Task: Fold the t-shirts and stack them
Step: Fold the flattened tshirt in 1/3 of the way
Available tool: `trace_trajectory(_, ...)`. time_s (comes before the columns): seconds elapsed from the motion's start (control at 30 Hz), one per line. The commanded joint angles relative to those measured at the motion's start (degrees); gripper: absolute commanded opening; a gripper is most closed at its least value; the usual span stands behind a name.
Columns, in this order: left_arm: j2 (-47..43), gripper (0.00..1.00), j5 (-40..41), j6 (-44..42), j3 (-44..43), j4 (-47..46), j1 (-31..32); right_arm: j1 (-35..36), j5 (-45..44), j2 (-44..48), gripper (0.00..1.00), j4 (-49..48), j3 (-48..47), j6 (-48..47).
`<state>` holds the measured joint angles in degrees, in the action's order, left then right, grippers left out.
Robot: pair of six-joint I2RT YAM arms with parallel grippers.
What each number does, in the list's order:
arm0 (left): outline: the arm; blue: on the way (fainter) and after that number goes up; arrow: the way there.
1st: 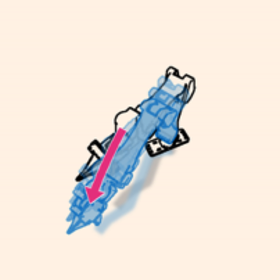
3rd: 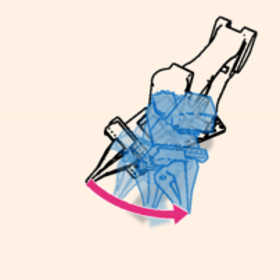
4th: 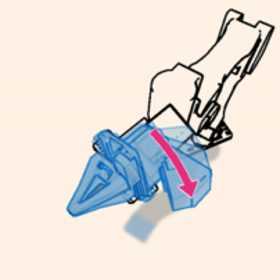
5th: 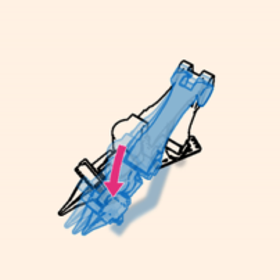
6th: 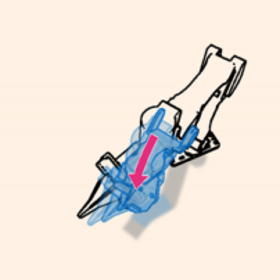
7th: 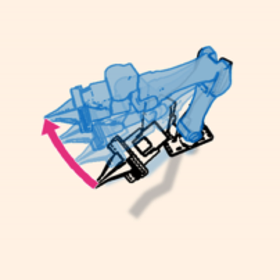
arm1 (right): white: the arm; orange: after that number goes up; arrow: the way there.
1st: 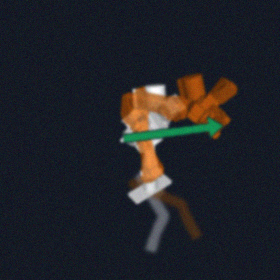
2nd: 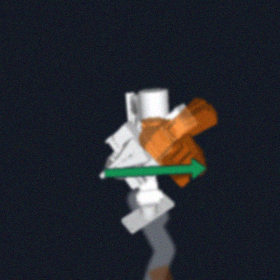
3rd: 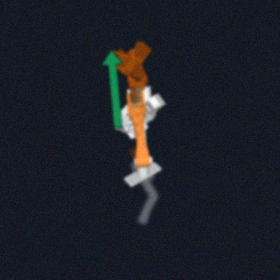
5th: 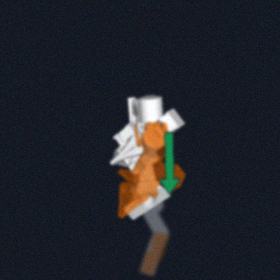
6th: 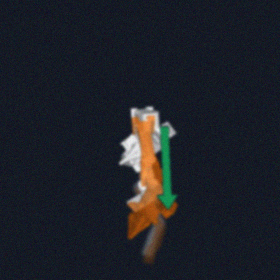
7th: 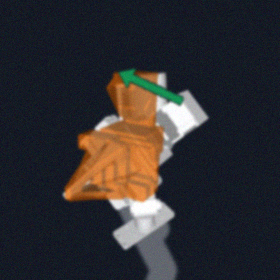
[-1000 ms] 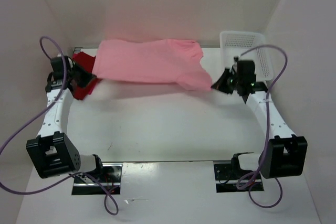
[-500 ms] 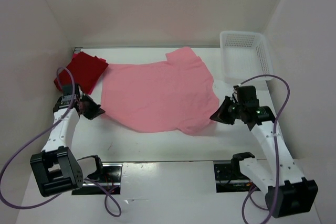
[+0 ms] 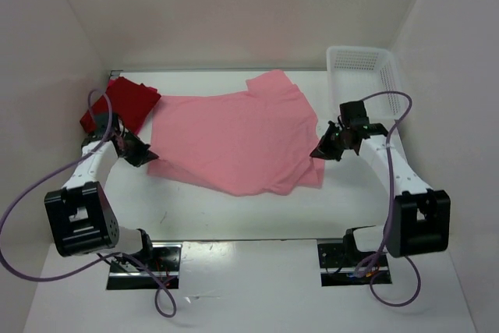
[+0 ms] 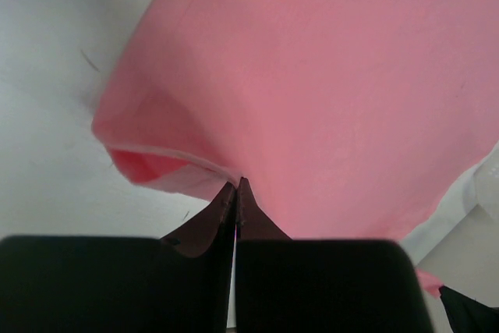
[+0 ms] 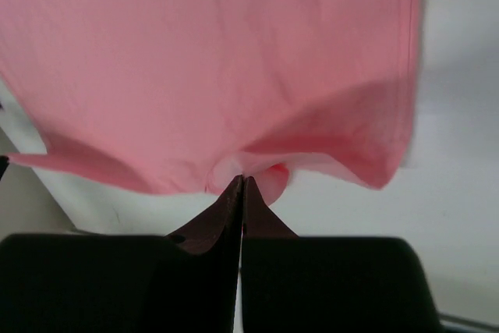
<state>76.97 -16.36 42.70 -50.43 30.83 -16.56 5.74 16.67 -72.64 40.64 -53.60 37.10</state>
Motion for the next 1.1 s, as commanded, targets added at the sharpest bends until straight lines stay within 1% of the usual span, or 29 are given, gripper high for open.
trace_trajectory(0.0,3.79,0.00,0.44,2.30,-3.52,-5.16,-0.76,-1.43,-3.04,-5.64,0.00,-9.52,-6.85,-2.39)
trace_trajectory(0.1,7.22,0.00,1.76,2.82,-4.23,-7.44,-0.76,-2.66,-3.57,-11.10,0.00,-11.54,-12.21,-3.62)
trace_trajectory(0.23,11.17,0.00,2.30,3.44,-5.38,-8.86,-0.76,-3.19,-4.27,-17.52,0.00,-11.55,-18.45,-4.93)
trace_trajectory(0.5,14.52,0.00,3.35,5.38,-10.03,-11.93,-0.76,-3.72,-5.33,-27.89,0.00,-11.55,-30.31,-6.16)
trace_trajectory(0.77,18.38,0.00,4.49,8.19,-10.30,-18.17,-0.76,-3.72,-5.86,-38.36,0.00,-12.08,-37.53,-6.69)
trace_trajectory(0.83,20.49,0.02,4.49,8.71,-10.82,-18.70,-0.76,-3.72,-6.55,-40.29,0.00,-12.60,-38.32,-6.69)
trace_trajectory(0.87,21.11,0.05,4.49,8.72,-10.82,-18.70,-0.76,-3.72,-6.56,-40.30,0.01,-12.61,-38.85,-6.69)
trace_trajectory(0.93,21.64,0.14,3.71,8.72,-11.35,-18.17,-1.29,-3.19,-4.90,-40.22,0.11,-13.30,-39.65,-6.69)
trace_trajectory(0.97,20.51,0.26,3.18,8.72,-11.35,-18.17,-1.98,-3.19,-4.89,-39.43,0.21,-13.83,-39.65,-6.69)
trace_trajectory(1.03,16.21,0.38,3.18,8.02,-10.83,-18.17,-2.51,-2.49,-6.20,-36.80,0.28,-14.45,-39.13,-6.69)
trace_trajectory(1.07,14.63,0.42,3.96,8.02,-10.82,-17.48,-2.52,-2.49,-6.21,-33.65,0.35,-14.45,-37.90,-6.69)
